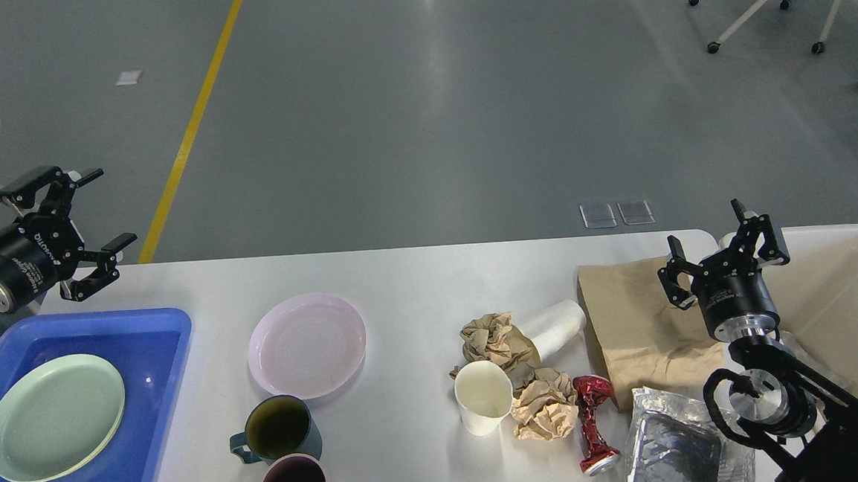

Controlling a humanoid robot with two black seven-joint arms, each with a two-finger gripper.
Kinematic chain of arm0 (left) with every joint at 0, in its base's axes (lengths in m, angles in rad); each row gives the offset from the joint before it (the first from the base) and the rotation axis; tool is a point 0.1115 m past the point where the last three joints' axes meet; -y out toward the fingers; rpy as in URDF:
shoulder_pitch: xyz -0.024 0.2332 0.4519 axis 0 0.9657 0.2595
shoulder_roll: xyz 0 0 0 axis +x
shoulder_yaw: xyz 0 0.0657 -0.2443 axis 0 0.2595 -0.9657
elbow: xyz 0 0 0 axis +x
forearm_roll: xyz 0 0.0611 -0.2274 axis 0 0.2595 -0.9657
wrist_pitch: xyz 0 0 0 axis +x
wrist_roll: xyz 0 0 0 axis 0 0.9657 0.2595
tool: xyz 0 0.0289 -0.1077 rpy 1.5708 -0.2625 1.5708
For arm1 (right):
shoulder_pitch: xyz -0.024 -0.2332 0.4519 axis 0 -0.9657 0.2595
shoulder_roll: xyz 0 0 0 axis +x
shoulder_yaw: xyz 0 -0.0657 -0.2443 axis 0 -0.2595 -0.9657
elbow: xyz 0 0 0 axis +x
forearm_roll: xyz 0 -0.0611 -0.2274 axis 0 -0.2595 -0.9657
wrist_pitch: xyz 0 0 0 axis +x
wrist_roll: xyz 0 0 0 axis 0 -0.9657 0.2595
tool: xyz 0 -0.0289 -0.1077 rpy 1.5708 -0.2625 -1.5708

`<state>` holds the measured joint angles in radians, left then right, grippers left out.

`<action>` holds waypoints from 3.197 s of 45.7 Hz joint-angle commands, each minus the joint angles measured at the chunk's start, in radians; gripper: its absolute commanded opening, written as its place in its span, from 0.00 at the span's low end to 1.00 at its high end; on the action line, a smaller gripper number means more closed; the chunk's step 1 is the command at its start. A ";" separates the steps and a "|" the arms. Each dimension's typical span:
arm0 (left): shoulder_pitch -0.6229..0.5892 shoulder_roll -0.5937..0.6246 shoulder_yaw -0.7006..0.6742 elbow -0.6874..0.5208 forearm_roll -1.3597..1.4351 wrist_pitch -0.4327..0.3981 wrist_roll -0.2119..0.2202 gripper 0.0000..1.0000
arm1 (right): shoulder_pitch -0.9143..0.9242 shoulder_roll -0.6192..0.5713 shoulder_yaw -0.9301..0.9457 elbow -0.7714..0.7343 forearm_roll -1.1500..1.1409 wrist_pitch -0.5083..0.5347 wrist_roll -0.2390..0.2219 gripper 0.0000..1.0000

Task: Tidy desktop
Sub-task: 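Raise the left gripper and swing it over toward the dark green mug, then lower the left gripper onto the dark green mug and grasp it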

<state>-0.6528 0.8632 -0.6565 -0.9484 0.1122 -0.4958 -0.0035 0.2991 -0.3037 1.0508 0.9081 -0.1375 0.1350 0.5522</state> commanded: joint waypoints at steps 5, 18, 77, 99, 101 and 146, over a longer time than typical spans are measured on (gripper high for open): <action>-0.460 0.099 0.639 0.002 0.009 -0.007 0.000 0.96 | 0.000 0.000 0.000 0.000 0.001 0.000 0.000 1.00; -1.116 -0.122 1.458 -0.009 0.017 -0.015 0.016 0.96 | 0.000 0.000 0.000 0.000 0.001 0.000 0.000 1.00; -2.069 -0.819 2.203 -0.767 -0.525 -0.288 0.005 0.96 | 0.000 0.000 0.000 0.000 0.001 0.000 0.000 1.00; -2.004 -0.849 2.212 -0.762 -0.557 -0.306 0.016 0.96 | 0.000 0.000 0.000 0.000 0.001 0.000 0.000 1.00; -1.975 -0.848 2.210 -0.762 -0.551 -0.302 0.019 0.96 | 0.000 0.000 0.000 0.000 0.001 0.000 0.000 1.00; -1.211 -0.862 2.181 -0.581 -0.810 0.100 0.005 0.91 | 0.000 0.000 0.000 0.000 0.001 0.000 0.000 1.00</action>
<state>-1.9290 0.0057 1.5251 -1.5582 -0.6400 -0.4274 0.0015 0.2991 -0.3037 1.0508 0.9081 -0.1364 0.1350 0.5522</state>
